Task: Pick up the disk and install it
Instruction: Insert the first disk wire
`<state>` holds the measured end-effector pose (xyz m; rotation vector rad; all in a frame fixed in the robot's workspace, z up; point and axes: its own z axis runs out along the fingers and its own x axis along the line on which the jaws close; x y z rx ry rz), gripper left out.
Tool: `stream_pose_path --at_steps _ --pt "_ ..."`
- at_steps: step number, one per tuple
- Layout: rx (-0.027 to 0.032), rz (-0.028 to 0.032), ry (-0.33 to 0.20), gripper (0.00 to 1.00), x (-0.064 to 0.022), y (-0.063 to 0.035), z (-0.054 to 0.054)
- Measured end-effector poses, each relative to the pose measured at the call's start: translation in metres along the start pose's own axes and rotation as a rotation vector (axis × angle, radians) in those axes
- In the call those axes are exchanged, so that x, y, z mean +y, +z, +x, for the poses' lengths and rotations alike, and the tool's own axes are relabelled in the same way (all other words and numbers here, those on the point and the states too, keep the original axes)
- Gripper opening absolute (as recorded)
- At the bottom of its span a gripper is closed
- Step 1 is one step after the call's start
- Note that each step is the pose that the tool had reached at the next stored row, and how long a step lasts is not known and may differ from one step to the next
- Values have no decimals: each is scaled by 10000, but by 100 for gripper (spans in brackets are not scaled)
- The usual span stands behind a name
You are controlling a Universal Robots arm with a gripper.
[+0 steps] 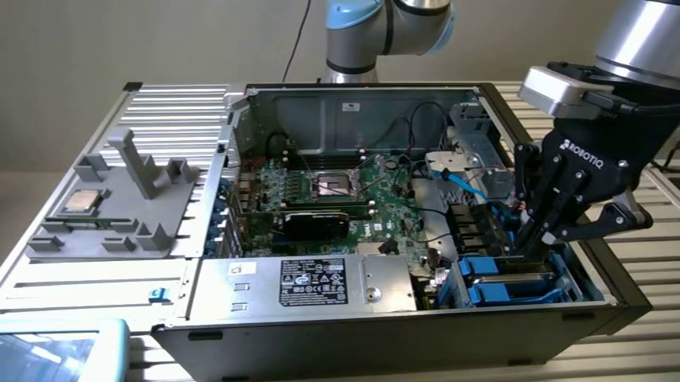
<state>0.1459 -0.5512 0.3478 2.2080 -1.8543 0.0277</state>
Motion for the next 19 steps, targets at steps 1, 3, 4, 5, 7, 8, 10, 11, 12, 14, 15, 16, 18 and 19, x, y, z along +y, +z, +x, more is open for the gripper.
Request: stream_pose_path --at_steps 1,3,4,5,7,8,10,11,12,14,15,16,18,19 --pt "19 -5 6 16 -2 -1 -10" --pt "24 -6 7 16 -2 -2 -10" --pt "24 -6 6 16 -3 -2 -11" --pt "25 -6 6 16 -3 -2 -11" --pt "25 -6 6 16 -3 -2 -11" --pt "24 -5 9 16 -4 -3 -16" --pt "21 11 44 16 -7 -5 -30" --pt "17 28 102 16 -7 -4 -31" --pt "2 39 210 16 -8 -2 -32" --pt "-31 50 437 16 -8 3 -34" --pt "-47 57 554 16 -9 6 -34" --pt "-55 74 638 16 -9 10 -36" --pt "-59 145 729 16 -11 15 -43" --pt "-58 192 756 16 -13 17 -50"
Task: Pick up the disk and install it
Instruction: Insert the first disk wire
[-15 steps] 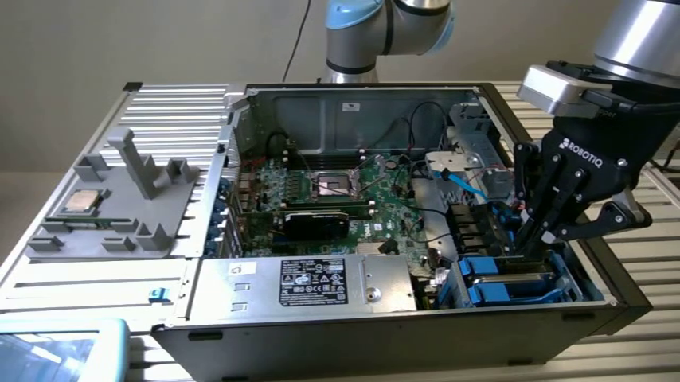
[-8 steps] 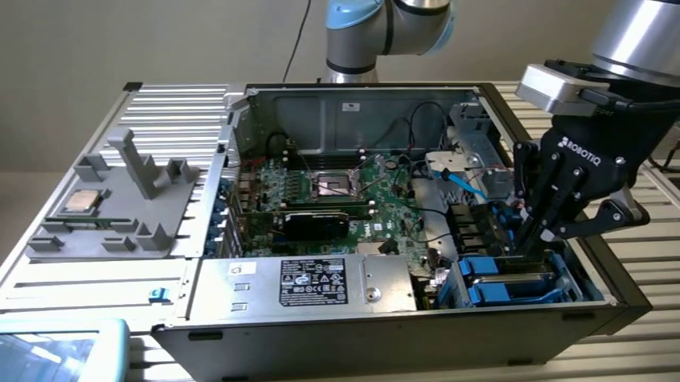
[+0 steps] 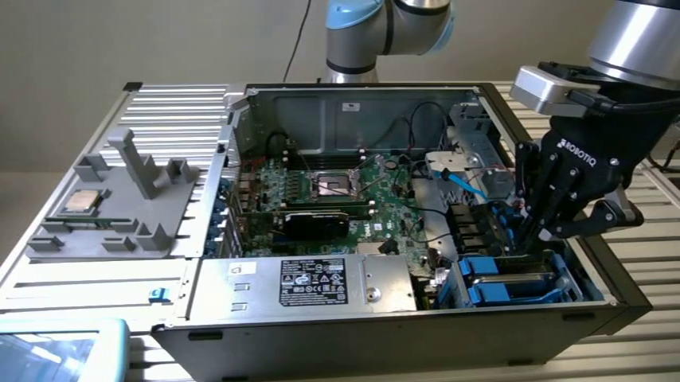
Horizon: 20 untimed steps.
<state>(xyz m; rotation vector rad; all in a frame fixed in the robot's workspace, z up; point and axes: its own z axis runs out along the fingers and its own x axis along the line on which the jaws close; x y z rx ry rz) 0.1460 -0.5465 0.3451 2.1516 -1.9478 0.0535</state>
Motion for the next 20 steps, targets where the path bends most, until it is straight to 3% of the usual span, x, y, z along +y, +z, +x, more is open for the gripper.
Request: stream_pose_path --at_steps 2,7,13,20 --pt "10 72 28 16 -3 3 -19" --pt "35 72 41 16 -2 3 -39" --pt "-23 -12 470 16 -2 15 -44" --pt "-49 -45 640 16 1 26 -4"
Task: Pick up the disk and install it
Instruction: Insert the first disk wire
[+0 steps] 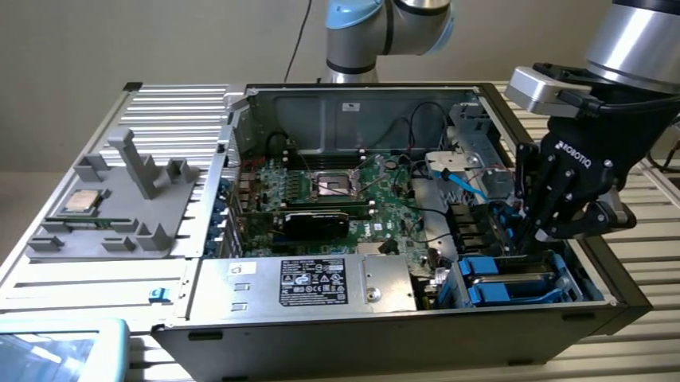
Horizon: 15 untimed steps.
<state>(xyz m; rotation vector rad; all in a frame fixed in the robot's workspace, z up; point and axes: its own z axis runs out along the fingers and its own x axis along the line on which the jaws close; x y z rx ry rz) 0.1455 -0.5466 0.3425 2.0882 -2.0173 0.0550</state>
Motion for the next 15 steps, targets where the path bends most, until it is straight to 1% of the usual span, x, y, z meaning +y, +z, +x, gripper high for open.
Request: stream_pose_path --at_steps 5,6,9,10,13,14,15 --pt "-37 -58 294 16 -1 11 1" --pt "-38 -70 355 16 -1 15 1" --pt "-17 -75 380 16 -2 22 -1" --pt "32 -77 390 16 -3 26 -2" --pt "260 -84 428 16 -5 35 -3" --pt "305 -85 434 16 -5 34 -6" --pt "306 -85 434 16 -5 34 -6"
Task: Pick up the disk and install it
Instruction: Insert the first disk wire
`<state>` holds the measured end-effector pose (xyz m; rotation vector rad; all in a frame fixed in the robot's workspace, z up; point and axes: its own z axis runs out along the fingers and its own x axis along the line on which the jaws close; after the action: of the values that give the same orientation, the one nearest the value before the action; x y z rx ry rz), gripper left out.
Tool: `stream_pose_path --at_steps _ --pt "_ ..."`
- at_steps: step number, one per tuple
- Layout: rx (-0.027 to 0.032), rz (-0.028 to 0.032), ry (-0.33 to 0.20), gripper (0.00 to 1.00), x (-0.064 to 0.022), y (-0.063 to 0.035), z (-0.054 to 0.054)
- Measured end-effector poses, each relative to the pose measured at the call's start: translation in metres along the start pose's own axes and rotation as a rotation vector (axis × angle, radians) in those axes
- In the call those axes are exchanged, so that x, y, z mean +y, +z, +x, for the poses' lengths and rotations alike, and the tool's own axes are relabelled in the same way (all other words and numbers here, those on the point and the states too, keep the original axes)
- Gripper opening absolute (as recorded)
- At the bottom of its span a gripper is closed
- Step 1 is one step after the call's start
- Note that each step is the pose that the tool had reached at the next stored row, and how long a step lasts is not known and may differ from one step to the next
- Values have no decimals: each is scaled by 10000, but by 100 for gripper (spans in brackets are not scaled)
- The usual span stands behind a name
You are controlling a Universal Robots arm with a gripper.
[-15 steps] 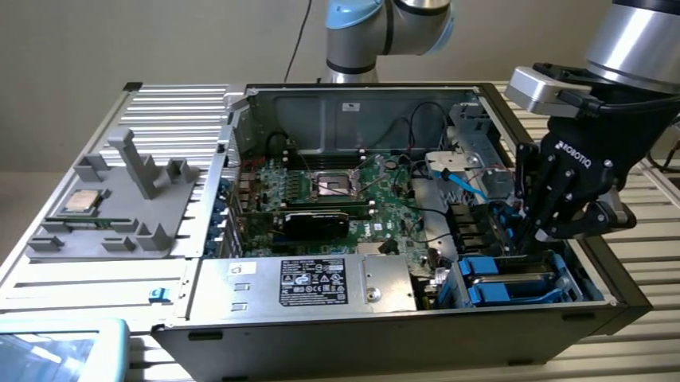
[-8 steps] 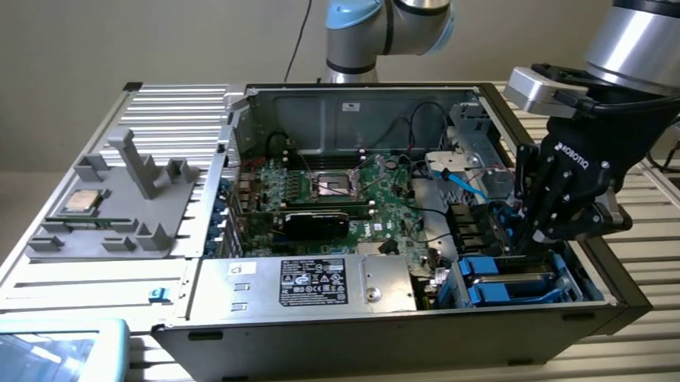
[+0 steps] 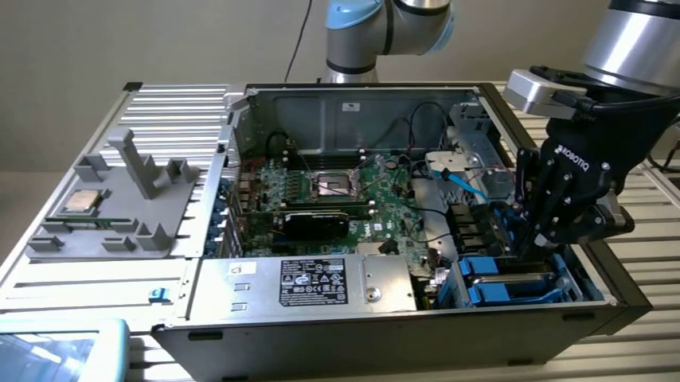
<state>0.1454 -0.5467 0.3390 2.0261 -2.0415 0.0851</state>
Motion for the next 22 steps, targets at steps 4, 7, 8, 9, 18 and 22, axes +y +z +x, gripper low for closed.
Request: stream_pose_path --at_steps 4,7,8,9,18,22 --pt "-1 0 0 16 4 4 -1" --pt "-5 2 0 16 7 13 -2" --pt "-11 3 0 16 8 16 -3" --pt "-23 5 -1 16 9 19 -3" --pt "-175 14 -21 16 11 32 1" --pt "-176 14 -21 16 9 43 -1"
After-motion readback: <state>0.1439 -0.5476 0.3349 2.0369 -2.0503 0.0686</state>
